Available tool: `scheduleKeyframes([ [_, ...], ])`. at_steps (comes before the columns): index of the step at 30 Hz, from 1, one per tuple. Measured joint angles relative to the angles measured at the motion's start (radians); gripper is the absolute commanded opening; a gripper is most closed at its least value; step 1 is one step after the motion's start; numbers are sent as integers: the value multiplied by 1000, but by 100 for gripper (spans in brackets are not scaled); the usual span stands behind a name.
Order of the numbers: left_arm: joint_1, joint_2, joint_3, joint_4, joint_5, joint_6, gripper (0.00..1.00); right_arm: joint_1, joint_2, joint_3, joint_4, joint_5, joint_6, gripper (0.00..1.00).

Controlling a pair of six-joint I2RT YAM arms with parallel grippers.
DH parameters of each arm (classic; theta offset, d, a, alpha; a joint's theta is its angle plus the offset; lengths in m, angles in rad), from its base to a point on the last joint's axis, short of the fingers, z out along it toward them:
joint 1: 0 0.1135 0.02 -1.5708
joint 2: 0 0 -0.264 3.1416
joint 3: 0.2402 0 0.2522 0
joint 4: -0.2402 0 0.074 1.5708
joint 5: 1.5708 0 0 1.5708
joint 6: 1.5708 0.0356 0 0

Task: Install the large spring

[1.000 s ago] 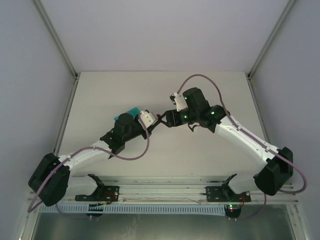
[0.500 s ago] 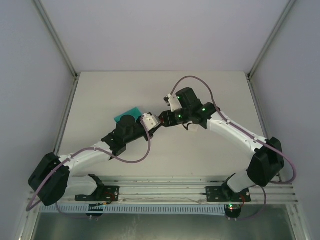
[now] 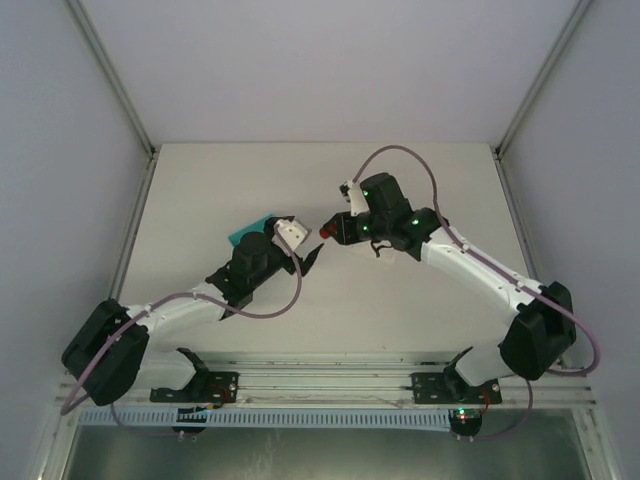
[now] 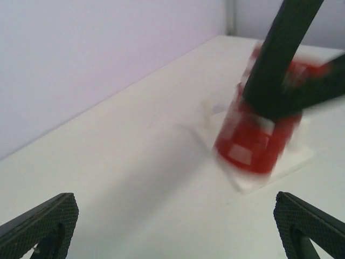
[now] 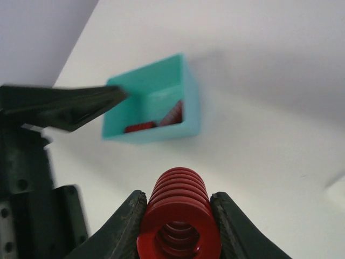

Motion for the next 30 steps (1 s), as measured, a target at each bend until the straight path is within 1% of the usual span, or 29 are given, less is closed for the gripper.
scheduleKeyframes([
  [7, 45, -25, -65, 5, -123, -118, 99, -106, 20, -3, 36, 241, -34, 0],
  [13, 45, -102, -130, 0, -198, -182, 99, -205, 152, 18, 42, 407, -91, 0],
  [19, 45, -161, -181, 24, -215, -191, 99, -239, 286, 119, 35, 472, -126, 0],
  [24, 45, -146, -189, 44, -206, -174, 99, -241, 344, 198, 23, 489, -144, 0],
  [30, 45, -109, -193, 61, -188, -148, 99, -252, 397, 248, 3, 491, -145, 0],
])
